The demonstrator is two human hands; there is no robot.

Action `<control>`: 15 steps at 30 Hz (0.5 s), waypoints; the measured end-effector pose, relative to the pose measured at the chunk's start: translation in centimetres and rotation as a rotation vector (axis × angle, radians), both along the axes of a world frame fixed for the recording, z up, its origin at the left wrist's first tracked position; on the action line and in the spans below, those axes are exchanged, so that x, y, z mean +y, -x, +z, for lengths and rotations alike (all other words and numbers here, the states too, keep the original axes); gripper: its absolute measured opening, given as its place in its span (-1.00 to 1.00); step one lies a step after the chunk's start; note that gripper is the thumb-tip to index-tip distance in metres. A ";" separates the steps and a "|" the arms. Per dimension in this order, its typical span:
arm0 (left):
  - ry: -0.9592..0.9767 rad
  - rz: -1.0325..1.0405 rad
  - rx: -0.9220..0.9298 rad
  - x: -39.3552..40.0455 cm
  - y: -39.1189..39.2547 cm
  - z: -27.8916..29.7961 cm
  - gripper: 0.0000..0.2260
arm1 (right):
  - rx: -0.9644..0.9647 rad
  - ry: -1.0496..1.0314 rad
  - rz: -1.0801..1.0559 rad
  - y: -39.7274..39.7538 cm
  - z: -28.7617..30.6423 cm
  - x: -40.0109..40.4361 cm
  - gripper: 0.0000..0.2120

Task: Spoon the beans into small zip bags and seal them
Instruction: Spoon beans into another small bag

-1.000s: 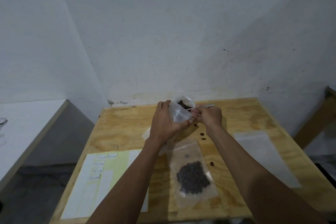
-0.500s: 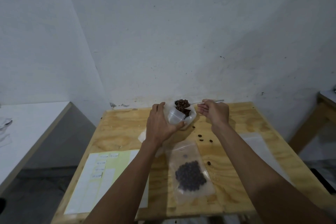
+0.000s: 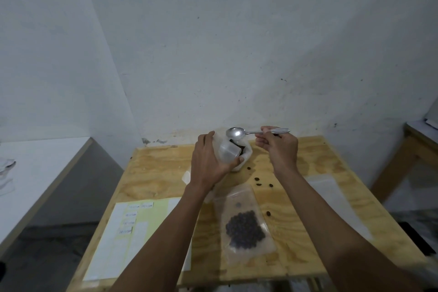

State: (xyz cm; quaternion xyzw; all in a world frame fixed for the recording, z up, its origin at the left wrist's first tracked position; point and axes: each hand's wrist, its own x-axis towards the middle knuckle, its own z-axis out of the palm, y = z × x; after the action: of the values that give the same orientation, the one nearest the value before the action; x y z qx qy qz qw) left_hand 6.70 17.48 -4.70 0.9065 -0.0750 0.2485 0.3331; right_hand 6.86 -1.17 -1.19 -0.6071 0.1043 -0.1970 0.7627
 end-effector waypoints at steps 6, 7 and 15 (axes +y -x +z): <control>-0.002 -0.042 0.079 0.2 -0.1 -0.2 -0.04 | 0.141 0.188 -0.108 -1.8 -2.2 0.4 -0.85; 0.000 -0.047 0.084 0.1 -0.2 -0.1 -0.06 | 0.151 0.206 -0.098 -2.0 -2.6 0.6 -0.87; 0.050 -0.088 0.142 -0.1 -0.7 -0.9 -0.11 | 0.134 0.385 -0.128 -2.6 -4.8 1.5 -0.90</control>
State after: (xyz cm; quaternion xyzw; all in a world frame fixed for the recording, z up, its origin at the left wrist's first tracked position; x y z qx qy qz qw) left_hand 7.37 17.42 -5.56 0.9090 -0.0846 0.1708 0.3706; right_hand 9.44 0.34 -5.97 -0.7453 0.1539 -0.2206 0.6100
